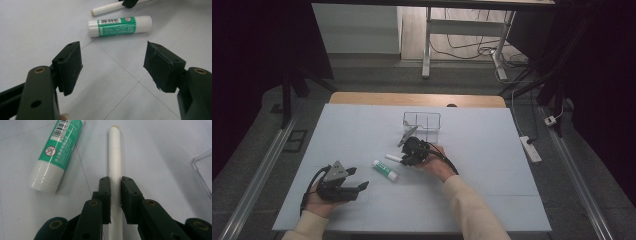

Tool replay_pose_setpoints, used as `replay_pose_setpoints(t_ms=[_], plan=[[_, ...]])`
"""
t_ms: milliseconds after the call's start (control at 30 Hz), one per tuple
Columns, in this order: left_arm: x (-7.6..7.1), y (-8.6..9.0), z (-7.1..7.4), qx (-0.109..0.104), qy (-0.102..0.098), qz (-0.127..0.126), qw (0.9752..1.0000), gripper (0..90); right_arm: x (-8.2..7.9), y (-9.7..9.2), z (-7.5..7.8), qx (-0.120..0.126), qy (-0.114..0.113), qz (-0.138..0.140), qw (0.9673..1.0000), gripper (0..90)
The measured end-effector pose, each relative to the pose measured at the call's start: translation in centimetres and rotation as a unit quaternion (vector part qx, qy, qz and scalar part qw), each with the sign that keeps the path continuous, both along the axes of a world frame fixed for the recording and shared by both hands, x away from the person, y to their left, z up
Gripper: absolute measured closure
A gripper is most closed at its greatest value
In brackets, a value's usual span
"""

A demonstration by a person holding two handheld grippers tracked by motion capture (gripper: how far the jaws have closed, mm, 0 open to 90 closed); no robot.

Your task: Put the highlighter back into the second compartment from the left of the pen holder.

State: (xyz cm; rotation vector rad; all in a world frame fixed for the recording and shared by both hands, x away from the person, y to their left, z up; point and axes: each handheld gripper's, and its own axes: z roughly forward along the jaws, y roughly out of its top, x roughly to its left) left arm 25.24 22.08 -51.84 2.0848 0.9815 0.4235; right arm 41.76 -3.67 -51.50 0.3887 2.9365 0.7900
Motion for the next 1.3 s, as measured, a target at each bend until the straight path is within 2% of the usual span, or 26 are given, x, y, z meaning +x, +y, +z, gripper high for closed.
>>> replay_pose_setpoints(t_ms=[200,300,600,833,1100,1300], plan=[[0.0,0.1,0.0,-0.001,0.0,0.001,1.0,30.3,0.0,-0.4,0.0,0.006,0.004,0.001,1.0,77.8],[0.0,0.1,0.0,-0.001,0.0,0.001,1.0,30.2,0.1,-0.9,0.2,0.025,0.009,-0.009,0.9996,77.9],[0.0,0.0,0.0,0.0,0.0,0.001,1.0,30.3,0.0,-1.8,1.2,0.058,-0.004,-0.017,0.9982,77.9],[0.0,0.1,-0.1,0.001,0.001,0.0,1.0,30.2,-0.4,-2.1,1.8,0.071,-0.012,-0.015,0.9973,77.9],[0.0,0.1,-0.1,0.002,0.002,0.001,1.0,30.2,-0.9,-2.7,2.4,0.099,-0.013,-0.022,0.9947,77.9],[0.0,0.0,-0.1,0.003,0.002,0.001,1.0,30.2,-1.3,-3.6,2.9,0.118,-0.023,-0.022,0.9924,77.9]])
